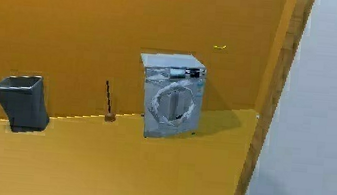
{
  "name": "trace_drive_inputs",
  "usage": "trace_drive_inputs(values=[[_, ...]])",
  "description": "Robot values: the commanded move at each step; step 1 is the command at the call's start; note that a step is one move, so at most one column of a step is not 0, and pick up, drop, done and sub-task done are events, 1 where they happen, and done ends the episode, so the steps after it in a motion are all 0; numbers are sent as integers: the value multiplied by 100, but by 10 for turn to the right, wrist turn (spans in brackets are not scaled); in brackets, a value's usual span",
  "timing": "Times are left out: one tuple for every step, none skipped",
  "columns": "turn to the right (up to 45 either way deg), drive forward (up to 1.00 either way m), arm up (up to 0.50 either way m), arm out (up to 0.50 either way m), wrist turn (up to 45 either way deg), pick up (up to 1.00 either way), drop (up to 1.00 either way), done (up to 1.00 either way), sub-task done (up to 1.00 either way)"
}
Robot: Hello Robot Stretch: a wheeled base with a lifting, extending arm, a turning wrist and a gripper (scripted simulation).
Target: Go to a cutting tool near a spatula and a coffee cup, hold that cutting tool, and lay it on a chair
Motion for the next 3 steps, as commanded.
trace_drive_inputs(values=[[30, 0, 0, 0, 0, 0, 0, 0, 0], [0, 100, 0, 0, 0, 0, 0, 0, 0], [30, 0, 0, 0, 0, 0, 0, 0, 0]])
